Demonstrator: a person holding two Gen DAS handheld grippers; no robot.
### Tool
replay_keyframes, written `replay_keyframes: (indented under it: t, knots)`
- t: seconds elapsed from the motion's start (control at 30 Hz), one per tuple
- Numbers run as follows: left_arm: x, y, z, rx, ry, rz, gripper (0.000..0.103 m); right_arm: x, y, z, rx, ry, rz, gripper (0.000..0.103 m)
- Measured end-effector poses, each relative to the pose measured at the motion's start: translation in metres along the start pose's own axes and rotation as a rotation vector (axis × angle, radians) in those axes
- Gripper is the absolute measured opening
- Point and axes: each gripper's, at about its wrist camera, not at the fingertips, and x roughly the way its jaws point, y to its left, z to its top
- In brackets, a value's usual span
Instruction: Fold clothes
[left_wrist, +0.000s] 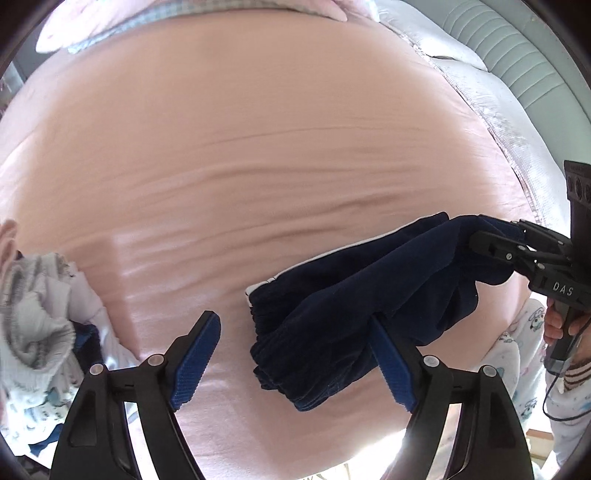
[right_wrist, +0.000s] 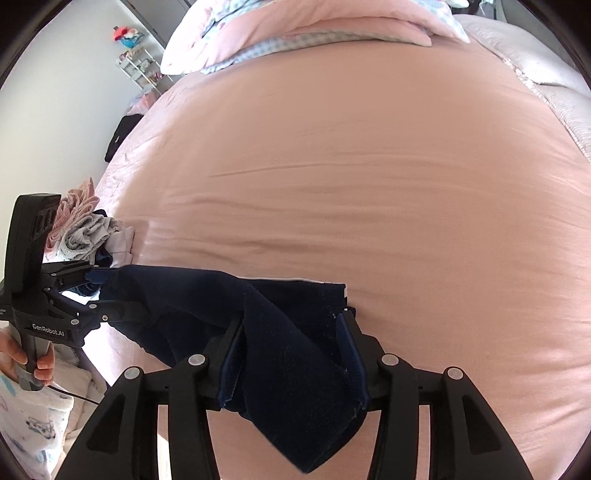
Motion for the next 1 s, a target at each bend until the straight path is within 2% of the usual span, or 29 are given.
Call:
replay_keyframes:
  t: [0.07,0.1,0.17,0.3,0.5,0.7,0.8,0.87,1.0]
  knots:
    - [-0.017,-0.003,0.000,0.019,-0.049,0.041,0.081,-0.014,0.001,0.002,-0.002,-0.028,-0.016,0.061]
    - [-0.025,-0.003,0.000,0.025,-0.079,0.049,0.081,-0.021,0.002,0.003,-0.005,-0.047,-0.027,0.063]
    - [-0.030,-0.006,0.003,0.014,-0.126,0.069,0.081,-0.036,0.005,0.003,-0.013,-0.080,-0.042,0.063]
    - [-0.049,-0.003,0.001,-0.024,-0.166,0.098,0.081,-0.059,0.017,-0.002,-0.034,-0.127,-0.071,0.063]
    - [-0.053,-0.007,-0.018,-0.031,-0.175,0.144,0.081,-0.080,0.024,-0.022,-0.043,-0.153,-0.095,0.063]
    - [-0.045,-0.011,-0.042,-0.100,-0.194,0.085,0.081,-0.078,0.025,-0.045,0.011,-0.152,-0.082,0.064]
    - [-0.045,-0.009,-0.054,-0.151,-0.224,-0.010,0.082,-0.074,0.020,-0.058,0.050,-0.145,-0.083,0.064]
    - [-0.046,-0.010,-0.061,-0.173,-0.245,-0.052,0.086,-0.069,0.016,-0.066,0.086,-0.139,-0.072,0.064]
    - [-0.034,-0.012,-0.069,-0.213,-0.272,-0.140,0.087,-0.061,0.007,-0.080,0.192,-0.135,-0.004,0.064]
